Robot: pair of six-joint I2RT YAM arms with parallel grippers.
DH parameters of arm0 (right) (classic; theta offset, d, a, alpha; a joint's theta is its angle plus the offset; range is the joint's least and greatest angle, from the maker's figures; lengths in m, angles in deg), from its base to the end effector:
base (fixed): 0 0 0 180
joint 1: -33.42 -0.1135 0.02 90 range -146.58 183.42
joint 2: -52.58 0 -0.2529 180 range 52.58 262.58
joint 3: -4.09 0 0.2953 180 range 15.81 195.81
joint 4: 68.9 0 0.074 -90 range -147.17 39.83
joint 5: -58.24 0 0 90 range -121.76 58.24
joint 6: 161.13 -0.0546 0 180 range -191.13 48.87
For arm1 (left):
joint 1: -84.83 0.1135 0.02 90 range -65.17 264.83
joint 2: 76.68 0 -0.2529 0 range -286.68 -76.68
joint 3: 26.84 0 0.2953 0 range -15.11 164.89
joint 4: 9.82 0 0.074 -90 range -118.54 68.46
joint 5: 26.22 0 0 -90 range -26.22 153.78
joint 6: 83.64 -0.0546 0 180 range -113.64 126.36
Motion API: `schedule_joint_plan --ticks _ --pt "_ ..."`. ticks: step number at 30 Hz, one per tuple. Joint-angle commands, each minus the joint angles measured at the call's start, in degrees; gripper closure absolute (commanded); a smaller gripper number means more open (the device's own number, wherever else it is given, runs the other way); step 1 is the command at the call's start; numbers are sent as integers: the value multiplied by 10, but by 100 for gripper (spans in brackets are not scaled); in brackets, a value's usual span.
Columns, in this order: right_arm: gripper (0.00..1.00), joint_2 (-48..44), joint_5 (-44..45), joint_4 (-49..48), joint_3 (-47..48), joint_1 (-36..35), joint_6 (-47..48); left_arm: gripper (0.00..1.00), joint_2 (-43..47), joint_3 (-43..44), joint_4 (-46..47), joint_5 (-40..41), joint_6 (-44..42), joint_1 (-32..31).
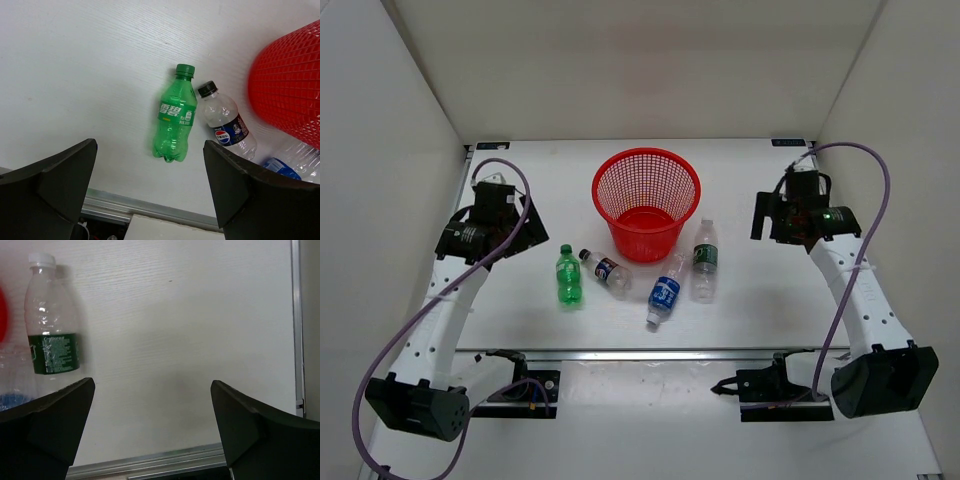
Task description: Put the plastic bottles in the bin
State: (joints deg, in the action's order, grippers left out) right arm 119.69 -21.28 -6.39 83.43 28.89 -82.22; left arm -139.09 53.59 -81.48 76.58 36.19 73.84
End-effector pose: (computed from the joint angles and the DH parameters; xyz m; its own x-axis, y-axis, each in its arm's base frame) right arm 0.2917 0.0131 0.3108 -0.7451 0.1307 -0.6540 0.1850 0.9826 -0.0144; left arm 0.2567 -0.0375 0.3265 -0.7141 -0.3554 -0.6031 -0.3438 0.9285 -0.1401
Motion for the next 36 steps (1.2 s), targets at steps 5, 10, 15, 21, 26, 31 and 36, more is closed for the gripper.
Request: schedule_joint_plan --ticks 5,10,15,21,26,31,36 --pt "0 -9 48 -37 7 -93 0 2 15 -17 17 -11 3 3" --pt "1 -10 10 -83 -12 -78 -28 1 5 -16 18 -17 -7 3" --pt "3 42 17 -118 -38 -105 -66 1 0 -19 23 -13 -10 3" --pt "6 94 -61 -191 -65 -103 -118 2 -13 -22 31 -18 -20 -1" --pt "6 117 -70 -277 -100 -135 -140 1 -22 -23 34 -21 -29 -3" --pt "1 144 -71 -338 -138 -148 -154 1 -25 -17 37 -21 -35 -4" --pt "0 166 -79 -382 -180 -145 -163 1 -26 -14 30 -21 -40 -5"
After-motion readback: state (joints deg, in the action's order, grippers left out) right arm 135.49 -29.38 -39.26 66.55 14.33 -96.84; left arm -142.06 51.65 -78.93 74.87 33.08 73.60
